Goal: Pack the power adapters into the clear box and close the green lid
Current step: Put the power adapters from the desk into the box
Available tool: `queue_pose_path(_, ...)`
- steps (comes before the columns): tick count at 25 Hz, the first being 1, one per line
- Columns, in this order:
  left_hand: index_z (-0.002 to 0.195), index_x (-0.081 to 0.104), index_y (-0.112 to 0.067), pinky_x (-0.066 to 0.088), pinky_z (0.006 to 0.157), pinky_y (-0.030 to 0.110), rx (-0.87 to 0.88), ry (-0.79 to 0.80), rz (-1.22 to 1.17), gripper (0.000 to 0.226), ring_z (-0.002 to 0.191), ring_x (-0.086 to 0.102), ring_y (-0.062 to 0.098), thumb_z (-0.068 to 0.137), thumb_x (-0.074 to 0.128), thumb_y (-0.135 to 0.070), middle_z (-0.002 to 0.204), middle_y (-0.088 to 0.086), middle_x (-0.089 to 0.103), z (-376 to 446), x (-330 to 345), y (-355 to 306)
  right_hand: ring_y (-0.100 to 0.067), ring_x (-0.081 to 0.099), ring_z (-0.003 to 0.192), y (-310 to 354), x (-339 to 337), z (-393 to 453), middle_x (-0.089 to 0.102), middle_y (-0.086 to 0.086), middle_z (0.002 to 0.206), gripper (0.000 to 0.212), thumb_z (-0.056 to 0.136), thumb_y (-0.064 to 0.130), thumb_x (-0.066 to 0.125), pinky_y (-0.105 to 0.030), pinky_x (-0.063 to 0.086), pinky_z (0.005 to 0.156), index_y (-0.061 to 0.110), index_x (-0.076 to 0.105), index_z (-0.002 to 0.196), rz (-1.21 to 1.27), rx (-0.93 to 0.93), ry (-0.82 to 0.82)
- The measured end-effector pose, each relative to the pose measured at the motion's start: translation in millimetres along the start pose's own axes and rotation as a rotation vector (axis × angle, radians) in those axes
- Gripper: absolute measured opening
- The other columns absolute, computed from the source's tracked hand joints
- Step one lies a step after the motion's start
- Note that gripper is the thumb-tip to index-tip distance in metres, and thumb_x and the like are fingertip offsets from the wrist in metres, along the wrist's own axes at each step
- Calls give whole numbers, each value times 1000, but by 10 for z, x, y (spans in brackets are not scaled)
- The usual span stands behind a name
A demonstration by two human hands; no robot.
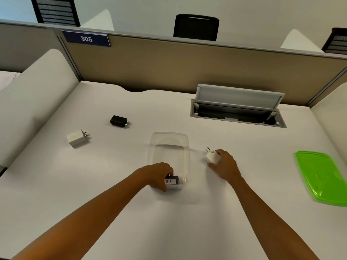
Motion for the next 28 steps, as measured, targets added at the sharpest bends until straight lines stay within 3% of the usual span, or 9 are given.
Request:
queue_pose_path(3,132,53,-14,44,89,30,-4,-25,-30,58,117,53,25,82,75,-32,128,7,53,-22,26,8,-22,62,98,167,-94,-95,63,-2,115,54,72,36,83,-29,51,80,16,60,117,204,-23,-7)
queue_pose_path(6,135,51,-18,42,99,32,8,-127,-12,83,123,47,20,68,81,-55,132,1,50,-115,-12,10,-10,62,97,542,-235,-207,61,6,112,50,72,34,84,-14,53,71,20,59,113,404,-109,-47)
queue_pose_path(10,119,45,-24,39,100,33,9,-605,-80,93,112,40,17,47,81,-71,124,-4,43,-404,-144,119,2,60,102,1196,-226,-381,60,22,109,54,66,50,82,-8,53,75,34,57,111,406,-345,46)
queue_pose_path(12,130,36,-25,34,108,37,-33,-749,-162,106,122,35,20,45,80,-70,134,-1,35,-522,-101,238,1,60,100,1438,-30,-471,59,24,109,58,62,55,80,-12,53,77,37,54,111,251,-412,149)
queue_pose_path(14,148,18,-27,26,117,45,-87,-747,-256,126,141,23,24,47,82,-67,153,2,21,-566,18,359,-6,61,102,1569,255,-522,61,17,116,63,63,52,79,-19,51,82,34,52,117,79,-429,260)
queue_pose_path(17,154,3,-29,23,118,48,-140,-706,-382,140,148,14,24,47,85,-64,161,-1,5,-568,177,487,-17,59,114,1581,619,-524,59,7,129,65,70,34,81,-28,49,91,25,50,127,-155,-405,367)
queue_pose_path(22,151,9,-29,35,114,52,-136,-799,-452,130,143,25,22,50,85,-58,156,-1,19,-570,234,538,-26,55,117,1570,759,-455,50,-3,132,61,79,20,75,-34,46,94,16,49,134,-334,-395,441)
queue_pose_path(28,151,14,-28,37,114,48,-86,-791,-497,128,140,29,17,50,85,-62,153,-4,23,-483,256,573,-31,61,109,1606,749,-383,60,-9,126,29,94,16,55,-43,51,93,10,63,121,-370,-360,465)
Point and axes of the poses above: each hand's wrist, its own z-axis towards the middle knuckle, its own x-axis out of the palm, y = z × x, the point moved 6 cm from there along z, towards the middle knuckle
